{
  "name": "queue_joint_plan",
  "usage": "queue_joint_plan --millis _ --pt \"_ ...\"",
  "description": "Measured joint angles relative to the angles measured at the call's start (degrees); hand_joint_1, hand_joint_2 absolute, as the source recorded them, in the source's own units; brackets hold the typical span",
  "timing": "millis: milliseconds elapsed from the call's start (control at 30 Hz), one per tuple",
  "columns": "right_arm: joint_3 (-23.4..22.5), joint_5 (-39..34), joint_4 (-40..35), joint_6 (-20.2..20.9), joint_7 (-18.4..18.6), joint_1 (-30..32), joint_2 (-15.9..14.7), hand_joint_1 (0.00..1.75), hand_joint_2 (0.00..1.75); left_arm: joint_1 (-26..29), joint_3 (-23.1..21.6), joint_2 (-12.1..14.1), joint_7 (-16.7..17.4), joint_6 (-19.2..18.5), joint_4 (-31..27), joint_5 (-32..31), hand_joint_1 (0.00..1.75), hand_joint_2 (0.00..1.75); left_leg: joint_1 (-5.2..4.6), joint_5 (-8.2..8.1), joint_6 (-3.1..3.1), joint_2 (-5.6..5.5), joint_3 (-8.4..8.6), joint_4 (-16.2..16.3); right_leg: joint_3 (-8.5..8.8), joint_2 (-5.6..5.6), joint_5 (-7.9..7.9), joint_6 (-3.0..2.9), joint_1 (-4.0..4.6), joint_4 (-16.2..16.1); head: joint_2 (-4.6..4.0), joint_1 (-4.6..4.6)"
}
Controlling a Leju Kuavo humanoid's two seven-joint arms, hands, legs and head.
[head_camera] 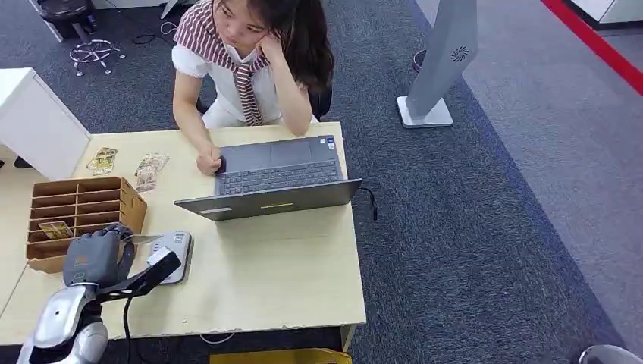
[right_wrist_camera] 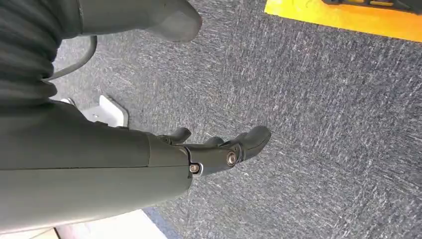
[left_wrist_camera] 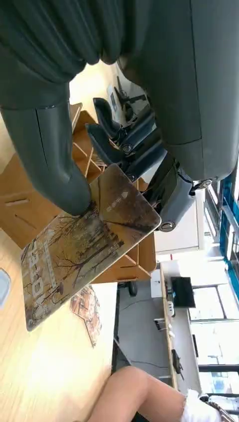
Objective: Pass the card to the sensor for recognition and then transmit it.
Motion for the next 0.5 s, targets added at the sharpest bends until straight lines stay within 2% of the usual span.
queue_joint_plan --millis 500 --pt "0.0 0.04 0.0 0.09 -0.31 0.0 0.0 0.0 1.75 0.59 0.0 0.0 0.52 -0.42 0.09 0.02 1.75 1.75 0.0 0.0 0.0 0.0 0.0 0.0 0.0 0.0 0.0 0.0 0.0 0.0 -0.02 0.0"
